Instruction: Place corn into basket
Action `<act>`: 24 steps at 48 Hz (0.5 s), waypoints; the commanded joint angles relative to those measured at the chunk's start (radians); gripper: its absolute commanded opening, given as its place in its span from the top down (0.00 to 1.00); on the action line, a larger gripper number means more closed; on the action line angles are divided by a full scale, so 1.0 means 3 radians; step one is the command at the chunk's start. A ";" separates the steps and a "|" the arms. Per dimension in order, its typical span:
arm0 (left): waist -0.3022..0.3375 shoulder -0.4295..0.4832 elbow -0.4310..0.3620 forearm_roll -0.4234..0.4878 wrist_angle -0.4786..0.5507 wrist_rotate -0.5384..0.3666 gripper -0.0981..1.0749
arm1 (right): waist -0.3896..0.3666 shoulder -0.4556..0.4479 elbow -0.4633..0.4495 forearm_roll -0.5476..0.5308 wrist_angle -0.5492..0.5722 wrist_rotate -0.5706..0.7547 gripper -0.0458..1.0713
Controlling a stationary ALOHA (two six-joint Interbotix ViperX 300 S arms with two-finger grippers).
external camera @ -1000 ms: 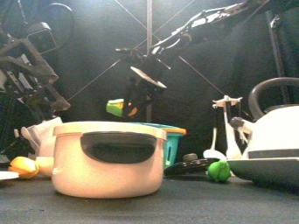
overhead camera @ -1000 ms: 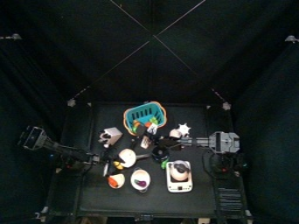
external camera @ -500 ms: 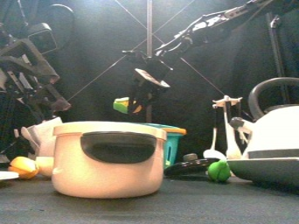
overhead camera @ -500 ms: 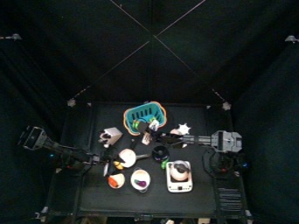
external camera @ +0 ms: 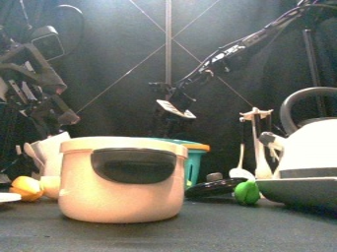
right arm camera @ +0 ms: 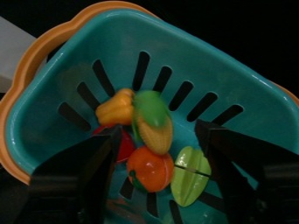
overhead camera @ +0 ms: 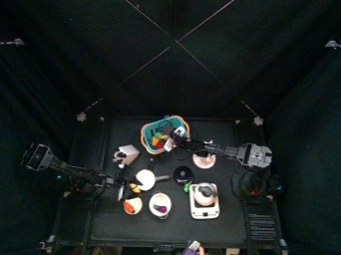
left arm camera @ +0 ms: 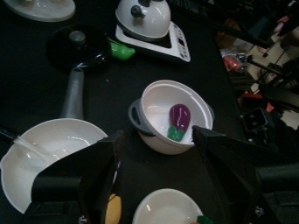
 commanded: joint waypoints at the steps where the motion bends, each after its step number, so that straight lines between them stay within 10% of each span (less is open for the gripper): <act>1: 0.0010 -0.0005 -0.0056 0.0005 -0.0010 0.0005 0.09 | 0.0005 -0.0220 0.0026 -0.0005 0.0000 -0.0010 0.03; 24: 0.0026 0.0000 -0.0051 -0.0026 -0.0010 0.0005 0.09 | 0.0419 -0.0808 0.0593 -0.0051 0.0005 -0.0015 0.03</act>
